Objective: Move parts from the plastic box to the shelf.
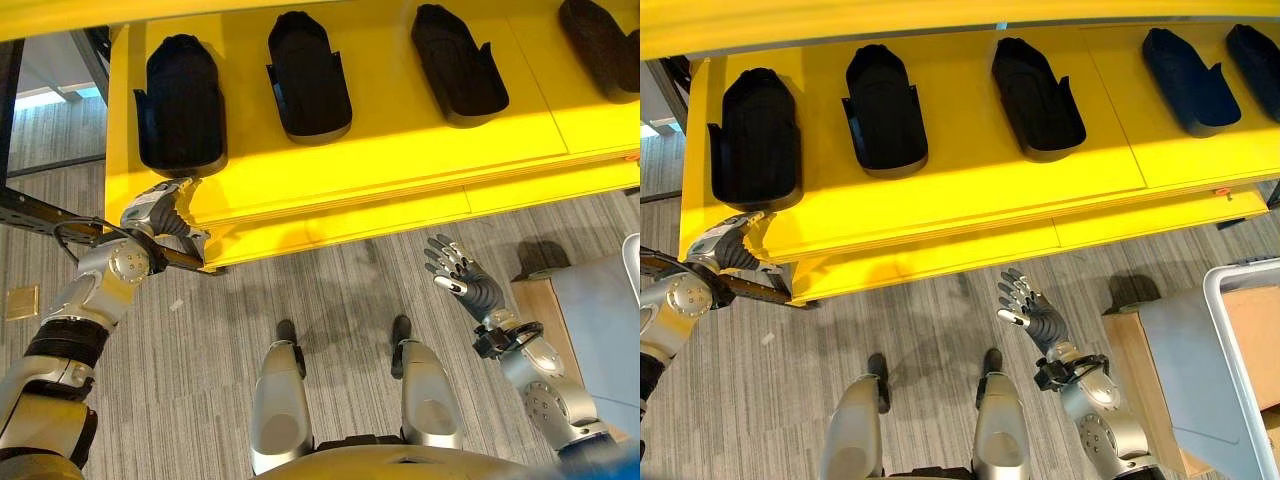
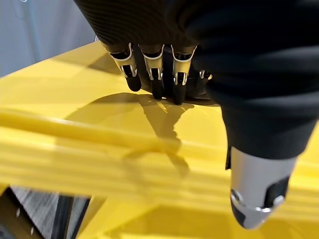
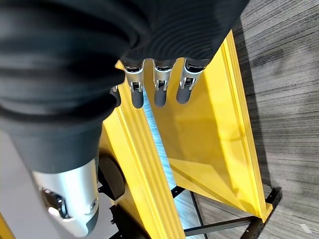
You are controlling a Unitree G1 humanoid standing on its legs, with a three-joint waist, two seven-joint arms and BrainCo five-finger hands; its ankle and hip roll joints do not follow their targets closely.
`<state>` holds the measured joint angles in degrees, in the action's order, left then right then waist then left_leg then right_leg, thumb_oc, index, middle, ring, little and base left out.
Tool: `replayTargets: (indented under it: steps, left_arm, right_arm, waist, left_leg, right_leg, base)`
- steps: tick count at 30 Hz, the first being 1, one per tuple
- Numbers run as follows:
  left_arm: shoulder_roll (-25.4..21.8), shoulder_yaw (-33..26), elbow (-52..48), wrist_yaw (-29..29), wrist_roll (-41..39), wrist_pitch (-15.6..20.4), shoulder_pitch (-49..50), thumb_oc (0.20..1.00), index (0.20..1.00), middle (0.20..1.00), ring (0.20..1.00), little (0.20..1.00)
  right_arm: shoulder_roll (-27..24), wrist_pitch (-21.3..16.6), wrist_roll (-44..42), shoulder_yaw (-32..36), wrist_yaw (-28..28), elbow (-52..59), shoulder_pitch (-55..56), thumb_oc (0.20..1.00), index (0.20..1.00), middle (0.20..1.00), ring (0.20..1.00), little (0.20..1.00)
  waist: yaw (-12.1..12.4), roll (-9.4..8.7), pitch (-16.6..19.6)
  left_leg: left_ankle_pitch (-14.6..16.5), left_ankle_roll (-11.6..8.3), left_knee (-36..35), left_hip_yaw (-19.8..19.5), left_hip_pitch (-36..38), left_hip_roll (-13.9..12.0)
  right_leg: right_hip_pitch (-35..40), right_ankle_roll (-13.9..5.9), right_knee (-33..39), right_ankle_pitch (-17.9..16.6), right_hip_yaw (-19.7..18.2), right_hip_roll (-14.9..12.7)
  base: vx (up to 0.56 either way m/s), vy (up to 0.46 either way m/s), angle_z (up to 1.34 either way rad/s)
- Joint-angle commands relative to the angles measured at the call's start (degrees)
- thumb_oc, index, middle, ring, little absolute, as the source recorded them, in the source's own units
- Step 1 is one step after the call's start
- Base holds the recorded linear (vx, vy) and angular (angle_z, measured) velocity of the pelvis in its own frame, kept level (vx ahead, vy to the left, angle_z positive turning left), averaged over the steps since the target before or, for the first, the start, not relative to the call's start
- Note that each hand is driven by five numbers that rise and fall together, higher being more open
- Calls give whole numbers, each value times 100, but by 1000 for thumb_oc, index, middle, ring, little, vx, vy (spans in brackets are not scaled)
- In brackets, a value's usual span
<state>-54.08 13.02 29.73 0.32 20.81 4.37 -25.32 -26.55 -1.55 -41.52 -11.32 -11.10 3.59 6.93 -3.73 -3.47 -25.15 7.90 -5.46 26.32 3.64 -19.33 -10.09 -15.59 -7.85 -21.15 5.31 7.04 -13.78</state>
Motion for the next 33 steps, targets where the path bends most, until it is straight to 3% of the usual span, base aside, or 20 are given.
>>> replayTargets:
  steps: [1,33]
  left_arm:
    - [-469,38,255,116,-88,-16,-265,1000,1000,1000,1000,1000]
    - [-551,645,957,72,-214,-95,-1289,1000,1000,1000,1000,1000]
  right_arm:
    - [-210,-184,-230,152,-127,491,213,1000,1000,1000,1000,1000]
    - [-267,-148,-309,240,-230,533,401,1000,1000,1000,1000,1000]
  waist:
    - [1,-42,352]
    - [-108,-122,425]
  left_leg:
    - [-129,-88,36,-54,-53,-212]
    - [-100,-102,158,-12,-141,-230]
  right_leg:
    - [59,-233,74,-282,-171,-214]
    - [-47,-252,22,-310,-257,-208]
  base:
    - [0,0,0]
    - [0,0,0]
